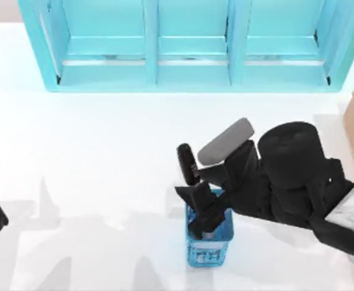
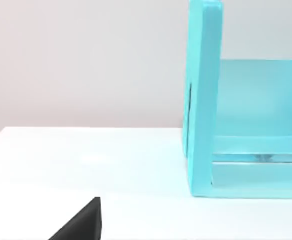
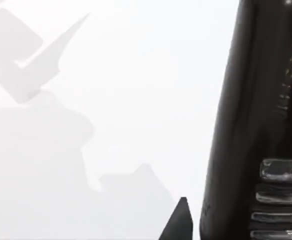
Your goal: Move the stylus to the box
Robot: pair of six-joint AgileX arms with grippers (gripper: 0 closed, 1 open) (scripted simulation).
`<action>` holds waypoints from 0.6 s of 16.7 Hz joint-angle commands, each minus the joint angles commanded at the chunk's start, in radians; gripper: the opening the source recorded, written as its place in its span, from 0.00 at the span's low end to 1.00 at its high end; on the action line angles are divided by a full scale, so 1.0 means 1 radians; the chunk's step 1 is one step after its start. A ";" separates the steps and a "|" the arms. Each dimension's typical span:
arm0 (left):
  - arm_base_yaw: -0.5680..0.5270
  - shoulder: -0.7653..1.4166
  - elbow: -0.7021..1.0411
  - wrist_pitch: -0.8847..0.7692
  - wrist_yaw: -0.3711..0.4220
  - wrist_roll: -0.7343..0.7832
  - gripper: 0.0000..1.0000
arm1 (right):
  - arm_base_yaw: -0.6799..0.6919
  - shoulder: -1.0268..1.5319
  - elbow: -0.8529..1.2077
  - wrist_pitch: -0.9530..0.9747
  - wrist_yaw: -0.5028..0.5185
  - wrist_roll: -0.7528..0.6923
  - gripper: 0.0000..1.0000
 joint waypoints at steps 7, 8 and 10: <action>0.000 0.000 0.000 0.000 0.000 0.000 1.00 | -0.255 -0.308 0.106 -0.495 -0.217 -0.163 0.00; 0.000 0.000 0.000 0.000 0.000 0.000 1.00 | -0.294 -0.360 0.122 -0.571 -0.252 -0.188 0.00; 0.000 0.000 0.000 0.000 0.000 0.000 1.00 | -0.368 -0.457 0.147 -0.702 -0.314 -0.234 0.00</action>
